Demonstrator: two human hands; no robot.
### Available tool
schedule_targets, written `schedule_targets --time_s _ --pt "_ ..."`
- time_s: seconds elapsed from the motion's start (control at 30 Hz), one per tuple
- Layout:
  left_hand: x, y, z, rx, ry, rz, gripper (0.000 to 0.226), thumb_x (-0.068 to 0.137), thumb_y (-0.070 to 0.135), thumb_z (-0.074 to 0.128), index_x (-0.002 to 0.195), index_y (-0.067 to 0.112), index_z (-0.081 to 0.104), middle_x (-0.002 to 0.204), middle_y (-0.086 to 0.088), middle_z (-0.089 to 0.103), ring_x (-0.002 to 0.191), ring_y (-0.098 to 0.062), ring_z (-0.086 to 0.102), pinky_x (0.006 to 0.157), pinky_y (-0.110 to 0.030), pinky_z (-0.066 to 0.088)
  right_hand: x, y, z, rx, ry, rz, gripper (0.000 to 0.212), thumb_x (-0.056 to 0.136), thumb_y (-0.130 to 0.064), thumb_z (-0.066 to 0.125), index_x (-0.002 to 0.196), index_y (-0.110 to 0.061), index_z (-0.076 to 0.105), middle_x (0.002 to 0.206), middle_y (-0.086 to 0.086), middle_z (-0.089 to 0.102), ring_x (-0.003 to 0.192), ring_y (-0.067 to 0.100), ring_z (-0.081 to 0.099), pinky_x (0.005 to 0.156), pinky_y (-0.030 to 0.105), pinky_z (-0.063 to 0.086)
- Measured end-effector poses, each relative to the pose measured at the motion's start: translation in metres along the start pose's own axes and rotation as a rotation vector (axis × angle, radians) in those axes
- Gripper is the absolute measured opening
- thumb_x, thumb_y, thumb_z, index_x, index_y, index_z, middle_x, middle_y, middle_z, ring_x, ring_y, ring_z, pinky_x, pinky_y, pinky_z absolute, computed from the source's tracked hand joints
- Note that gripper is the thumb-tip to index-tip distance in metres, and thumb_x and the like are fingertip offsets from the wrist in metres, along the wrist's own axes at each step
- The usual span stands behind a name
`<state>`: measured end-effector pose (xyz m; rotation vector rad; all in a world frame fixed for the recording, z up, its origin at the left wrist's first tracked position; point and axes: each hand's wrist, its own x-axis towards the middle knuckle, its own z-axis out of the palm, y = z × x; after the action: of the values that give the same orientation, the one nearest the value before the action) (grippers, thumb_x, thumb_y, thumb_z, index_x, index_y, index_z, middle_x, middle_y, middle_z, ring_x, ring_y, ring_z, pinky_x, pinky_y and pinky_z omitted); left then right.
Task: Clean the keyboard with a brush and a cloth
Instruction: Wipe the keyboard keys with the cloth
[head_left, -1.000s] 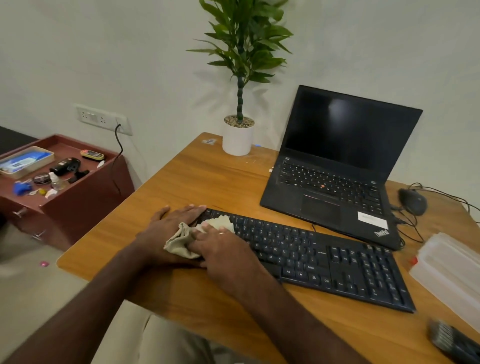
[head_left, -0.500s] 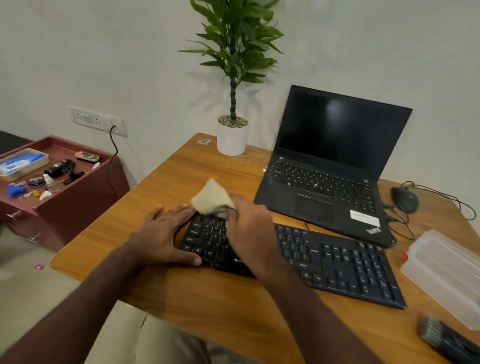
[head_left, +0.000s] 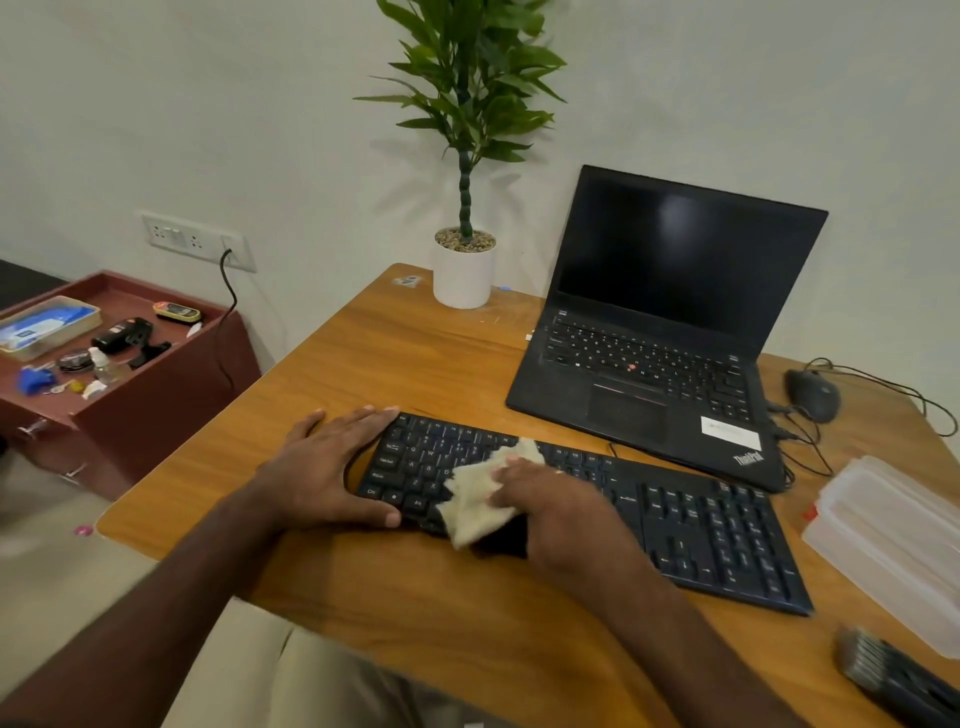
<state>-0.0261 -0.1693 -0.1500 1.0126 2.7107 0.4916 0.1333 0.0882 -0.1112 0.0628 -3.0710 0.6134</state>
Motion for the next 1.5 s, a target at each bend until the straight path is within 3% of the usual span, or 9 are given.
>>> schedule_targets --time_s 0.1,0.3,0.5,0.73,0.87,1.0,1.23,1.37,1.5 --pt "-0.001 0.003 0.0 -0.005 -0.003 -0.003 0.13 0.051 0.102 0.046 0.156 0.044 -0.002 0.166 0.01 0.011 0.14 0.008 -0.002 0.12 -0.034 -0.014 0.007 0.013 -0.01 0.176 0.175 0.131 0.046 0.092 0.004 0.05 0.117 -0.027 0.072 0.13 -0.002 0.066 0.118 0.019 0.06 0.096 0.032 0.053" --pt "-0.001 0.002 0.0 0.003 0.004 -0.008 0.129 0.05 0.102 0.045 0.156 0.041 0.004 0.165 0.009 0.013 0.139 0.007 0.001 0.122 -0.037 -0.011 0.049 -0.036 0.014 0.28 0.547 0.06 0.039 0.1 -0.007 0.051 0.138 -0.012 0.058 0.126 0.007 0.07 0.104 0.016 0.068 0.088 0.02 0.053" --pt "-0.002 -0.007 0.003 -0.031 0.033 0.093 0.12 0.056 0.103 0.037 0.155 0.041 0.009 0.162 0.019 0.015 0.148 0.004 0.004 0.123 -0.047 -0.002 0.044 -0.076 0.044 -0.207 -0.022 -0.237 0.046 0.105 -0.016 0.04 0.151 -0.018 0.041 0.163 0.01 0.029 0.153 0.026 0.019 0.125 0.044 0.013" --pt "0.0 -0.002 0.002 0.006 0.003 0.011 0.127 0.052 0.102 0.044 0.156 0.044 0.0 0.159 0.019 0.011 0.141 0.009 -0.001 0.123 -0.039 -0.008 -0.008 -0.023 -0.001 -0.208 -0.079 -0.138 0.051 0.106 -0.015 0.038 0.154 -0.032 0.03 0.166 -0.009 0.017 0.154 0.012 0.007 0.116 0.029 -0.011" --pt "-0.001 -0.001 0.002 -0.008 0.007 0.012 0.127 0.054 0.099 0.05 0.156 0.045 0.0 0.165 0.011 0.014 0.143 0.007 0.0 0.122 -0.04 -0.009 -0.032 0.016 -0.018 -0.144 -0.01 0.023 0.053 0.097 -0.009 0.055 0.141 -0.037 0.051 0.157 -0.018 0.037 0.148 0.009 0.027 0.126 0.04 0.019" --pt "0.0 -0.002 0.002 0.001 -0.002 0.003 0.127 0.054 0.1 0.05 0.157 0.044 -0.001 0.166 0.007 0.015 0.144 0.005 0.001 0.122 -0.041 -0.009 -0.027 0.034 -0.027 -0.013 0.166 0.16 0.041 0.088 0.0 0.058 0.118 -0.025 0.073 0.13 -0.002 0.068 0.123 0.018 0.059 0.105 0.036 0.049" --pt "0.001 -0.003 0.004 0.004 0.007 -0.004 0.125 0.052 0.101 0.048 0.155 0.047 0.001 0.165 0.006 0.017 0.143 0.005 0.002 0.122 -0.04 -0.007 0.025 -0.017 -0.002 0.191 0.52 0.042 0.042 0.1 -0.008 0.052 0.141 -0.012 0.054 0.122 0.01 0.071 0.094 0.016 0.071 0.08 0.031 0.062" --pt "0.002 -0.003 0.004 0.015 0.022 0.011 0.128 0.049 0.105 0.039 0.156 0.045 0.003 0.165 0.007 0.018 0.145 0.005 0.003 0.122 -0.041 -0.004 0.022 -0.049 0.024 -0.115 0.167 -0.155 0.05 0.102 -0.006 0.044 0.15 -0.02 0.043 0.16 0.006 0.036 0.147 0.027 0.035 0.121 0.042 0.027" --pt "0.002 -0.004 0.004 0.028 0.01 0.012 0.128 0.051 0.104 0.038 0.157 0.043 0.001 0.165 0.008 0.017 0.142 0.006 0.002 0.122 -0.041 -0.004 -0.002 -0.032 0.015 -0.202 0.025 -0.135 0.049 0.108 -0.015 0.036 0.155 -0.029 0.032 0.166 -0.004 0.02 0.154 0.019 0.013 0.117 0.03 -0.005"
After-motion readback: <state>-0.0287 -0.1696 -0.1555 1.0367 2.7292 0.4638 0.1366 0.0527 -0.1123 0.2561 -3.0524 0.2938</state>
